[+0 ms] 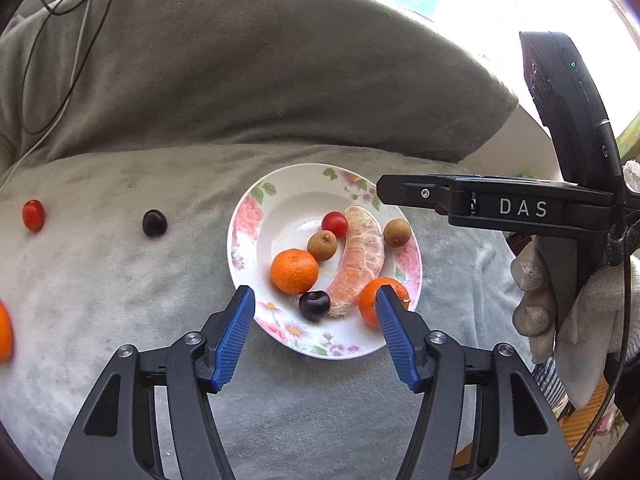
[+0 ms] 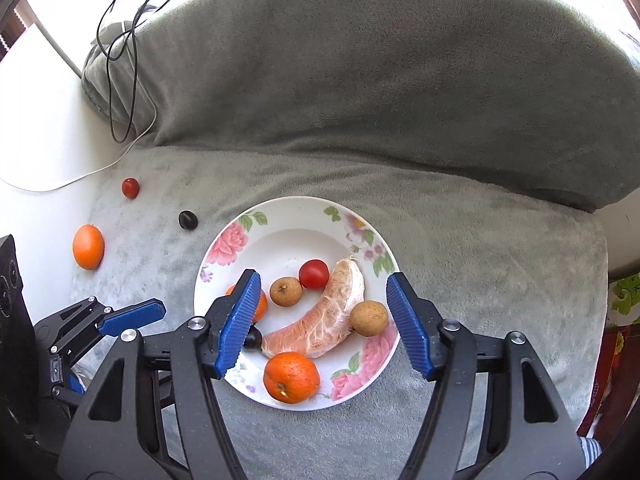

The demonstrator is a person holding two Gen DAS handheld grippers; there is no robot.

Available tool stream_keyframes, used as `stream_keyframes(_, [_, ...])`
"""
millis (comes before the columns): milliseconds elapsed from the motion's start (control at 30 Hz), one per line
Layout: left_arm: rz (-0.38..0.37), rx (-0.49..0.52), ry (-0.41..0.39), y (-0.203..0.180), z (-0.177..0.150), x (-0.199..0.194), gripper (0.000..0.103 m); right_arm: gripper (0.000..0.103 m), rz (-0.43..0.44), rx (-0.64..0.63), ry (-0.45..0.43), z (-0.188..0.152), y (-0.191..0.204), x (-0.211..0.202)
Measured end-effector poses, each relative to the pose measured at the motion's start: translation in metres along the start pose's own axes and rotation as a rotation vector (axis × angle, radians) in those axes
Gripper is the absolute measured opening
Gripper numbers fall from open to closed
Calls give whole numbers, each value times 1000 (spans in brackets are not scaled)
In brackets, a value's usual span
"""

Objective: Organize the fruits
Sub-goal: 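Move the left gripper to the cherry tomato while the right moves to the dark plum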

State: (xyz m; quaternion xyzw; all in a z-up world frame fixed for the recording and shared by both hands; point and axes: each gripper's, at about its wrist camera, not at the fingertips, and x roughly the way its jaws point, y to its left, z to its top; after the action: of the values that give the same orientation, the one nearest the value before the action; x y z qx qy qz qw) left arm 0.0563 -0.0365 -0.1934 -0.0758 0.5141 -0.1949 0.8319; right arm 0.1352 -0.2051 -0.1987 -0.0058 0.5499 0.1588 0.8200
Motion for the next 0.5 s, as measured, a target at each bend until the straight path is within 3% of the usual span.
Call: stream_keyframes(500, [57, -60, -46, 45, 0, -19, 63, 68, 24, -40, -61, 8, 26, -3])
